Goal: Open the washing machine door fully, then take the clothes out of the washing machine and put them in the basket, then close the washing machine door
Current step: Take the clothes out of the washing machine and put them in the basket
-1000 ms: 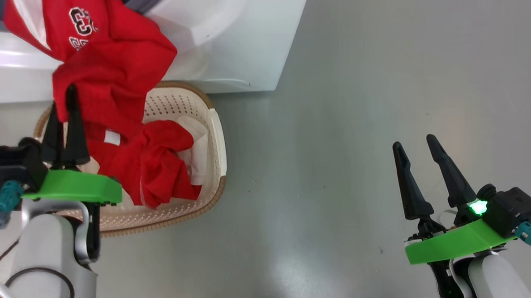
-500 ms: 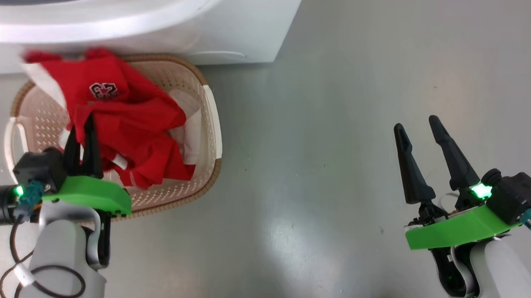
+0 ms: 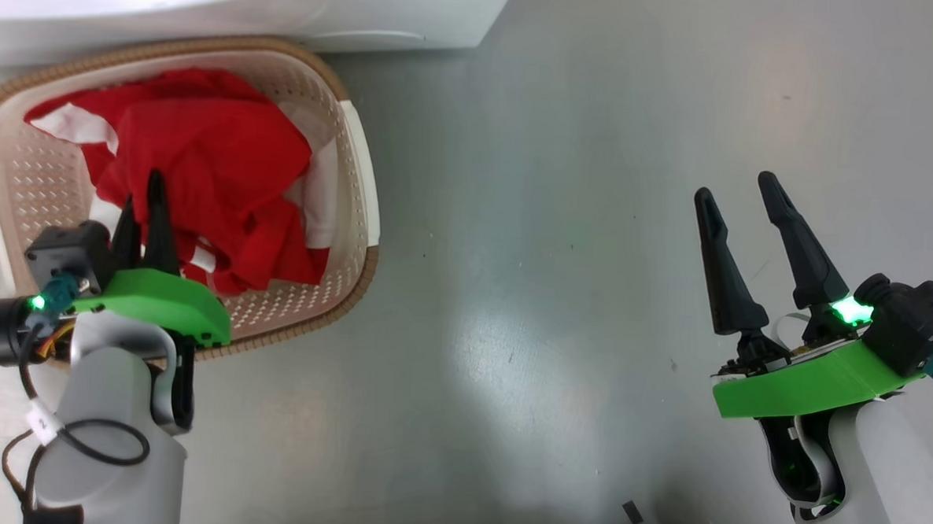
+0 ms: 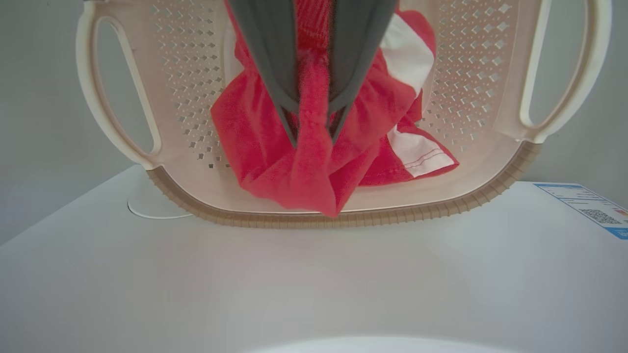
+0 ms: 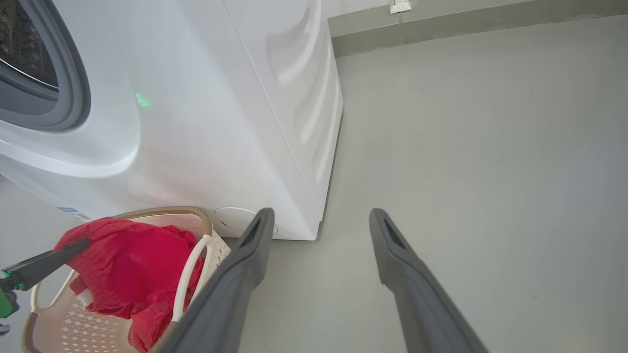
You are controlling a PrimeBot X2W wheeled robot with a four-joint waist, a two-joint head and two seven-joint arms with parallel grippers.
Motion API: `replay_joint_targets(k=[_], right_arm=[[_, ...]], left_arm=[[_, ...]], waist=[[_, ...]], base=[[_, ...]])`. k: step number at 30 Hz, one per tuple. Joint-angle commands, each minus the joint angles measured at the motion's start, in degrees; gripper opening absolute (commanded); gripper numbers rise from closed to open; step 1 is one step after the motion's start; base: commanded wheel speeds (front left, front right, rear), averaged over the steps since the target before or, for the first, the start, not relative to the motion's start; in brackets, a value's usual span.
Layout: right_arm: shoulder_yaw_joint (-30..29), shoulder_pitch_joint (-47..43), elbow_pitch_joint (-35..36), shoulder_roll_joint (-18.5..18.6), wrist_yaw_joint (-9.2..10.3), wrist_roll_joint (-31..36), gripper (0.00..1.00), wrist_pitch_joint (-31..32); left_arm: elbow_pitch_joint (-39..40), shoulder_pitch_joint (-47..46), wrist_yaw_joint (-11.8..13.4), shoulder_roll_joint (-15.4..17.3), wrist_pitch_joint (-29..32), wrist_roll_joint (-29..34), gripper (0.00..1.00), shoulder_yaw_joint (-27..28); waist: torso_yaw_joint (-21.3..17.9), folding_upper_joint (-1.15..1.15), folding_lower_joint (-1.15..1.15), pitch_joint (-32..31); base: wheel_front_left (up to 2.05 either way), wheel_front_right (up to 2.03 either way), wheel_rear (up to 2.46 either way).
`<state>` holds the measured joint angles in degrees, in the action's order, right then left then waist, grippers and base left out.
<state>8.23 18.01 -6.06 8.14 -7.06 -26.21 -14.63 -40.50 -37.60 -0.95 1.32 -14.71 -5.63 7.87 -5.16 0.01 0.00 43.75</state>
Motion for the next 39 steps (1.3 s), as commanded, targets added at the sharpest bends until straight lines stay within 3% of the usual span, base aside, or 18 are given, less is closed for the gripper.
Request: replay_joint_targets(k=[1, 17, 18, 20, 22, 24, 39], right_arm=[[1.3, -0.6, 1.4, -0.1, -0.43, 1.1, 1.00, -0.4], [1.0, 0.6, 2.2, 0.3, -0.43, 1.4, 1.00, -0.4], [1.0, 0.6, 2.2, 0.3, -0.43, 1.4, 1.00, -0.4], [0.9, 0.6, 2.2, 0.4, -0.43, 1.4, 1.00, -0.4], [1.0, 0.7, 2.0, 0.4, -0.43, 1.4, 1.00, -0.4], [1.1, 0.8, 1.9, 0.5, -0.43, 1.5, 1.00, -0.4], [1.7, -0.7, 0.0, 0.7, -0.43, 1.2, 1.00, -0.4]], left_arm=[[0.4, 0.8, 0.5, 1.6, -0.3, -0.3, 0.00, 1.6], [-7.8, -5.4, -0.6, 1.6, -0.3, 0.9, 0.00, 3.7], [-7.9, -5.6, -0.6, 1.6, -0.3, 1.0, 0.04, 3.8], [-8.1, -5.8, -0.7, 1.6, -0.3, 1.0, 0.31, 3.9], [-8.2, -5.8, -0.8, 1.6, -0.3, 0.9, 0.49, 3.9], [-8.2, -5.7, -0.9, 1.6, -0.3, 0.7, 1.00, 4.0], [-4.0, -0.3, -2.0, 1.6, -0.3, -0.4, 1.00, 3.8]], waist=[[-0.2, -0.01, 0.00, 1.2], [-0.1, -0.01, 0.00, 4.8], [0.0, -0.01, 0.00, 4.8], [0.1, -0.01, 0.00, 4.7], [0.2, -0.01, 0.00, 4.5], [0.3, -0.01, 0.00, 4.0], [0.9, -0.01, 0.00, -4.1]], base=[[0.00, 0.00, 0.00], [0.00, 0.00, 0.00], [0.00, 0.00, 0.00], [0.00, 0.00, 0.00], [0.00, 0.00, 0.00], [0.00, 0.00, 0.00], [0.00, 0.00, 0.00]])
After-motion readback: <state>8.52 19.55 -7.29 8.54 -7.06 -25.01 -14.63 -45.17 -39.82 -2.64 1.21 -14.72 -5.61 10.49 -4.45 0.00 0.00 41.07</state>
